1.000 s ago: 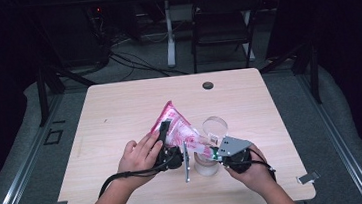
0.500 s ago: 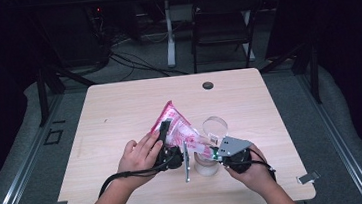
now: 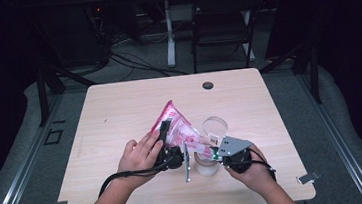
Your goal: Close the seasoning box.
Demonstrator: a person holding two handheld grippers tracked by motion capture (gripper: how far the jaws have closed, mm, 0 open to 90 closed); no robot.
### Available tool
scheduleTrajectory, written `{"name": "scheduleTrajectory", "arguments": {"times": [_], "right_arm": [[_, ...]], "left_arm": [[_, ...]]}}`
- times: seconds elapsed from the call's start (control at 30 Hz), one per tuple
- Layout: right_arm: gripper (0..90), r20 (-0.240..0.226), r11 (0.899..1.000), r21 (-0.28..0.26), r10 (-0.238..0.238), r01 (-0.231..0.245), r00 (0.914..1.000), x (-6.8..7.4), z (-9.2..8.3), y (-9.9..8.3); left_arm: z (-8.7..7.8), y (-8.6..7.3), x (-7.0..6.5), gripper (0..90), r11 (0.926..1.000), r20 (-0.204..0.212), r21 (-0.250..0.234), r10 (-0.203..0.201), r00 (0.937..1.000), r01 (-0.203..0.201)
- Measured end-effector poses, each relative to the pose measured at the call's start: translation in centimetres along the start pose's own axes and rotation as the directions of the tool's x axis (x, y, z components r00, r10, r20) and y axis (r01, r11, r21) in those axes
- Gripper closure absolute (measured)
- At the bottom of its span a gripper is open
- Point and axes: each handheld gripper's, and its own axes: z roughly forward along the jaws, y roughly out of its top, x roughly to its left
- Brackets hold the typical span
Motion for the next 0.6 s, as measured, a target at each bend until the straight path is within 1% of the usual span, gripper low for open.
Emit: {"name": "scheduleTrajectory", "arguments": {"times": [0.2, 0.37, 0.57, 0.6], "right_arm": [[89.6, -0.002, 1.0, -0.001, 0.002, -0.002, 1.0, 0.04, 0.03, 0.0], [89.7, 0.001, 1.0, -0.003, 0.002, -0.002, 1.0, 0.01, -0.02, 0.0], [89.7, 0.002, 1.0, 0.0, 0.006, -0.006, 1.0, -0.07, -0.06, -0.04], [89.7, 0.001, 1.0, -0.004, 0.009, -0.009, 1.0, -0.08, -0.04, -0.07]], "left_arm": [[-0.06, 0.0, 0.05, 63.5, 1.0, 0.002, 0.001, 0.0, 1.0, 0.0], [-0.14, 0.09, 0.16, 63.7, 1.0, -0.008, -0.003, 0.008, 0.9999, -0.008], [-0.18, 0.27, 0.28, 63.7, 0.9999, -0.011, -0.005, 0.011, 0.9999, -0.012], [-0.2, 0.3, 0.25, 63.7, 1.0, -0.007, -0.003, 0.008, 0.9999, -0.008]]}}
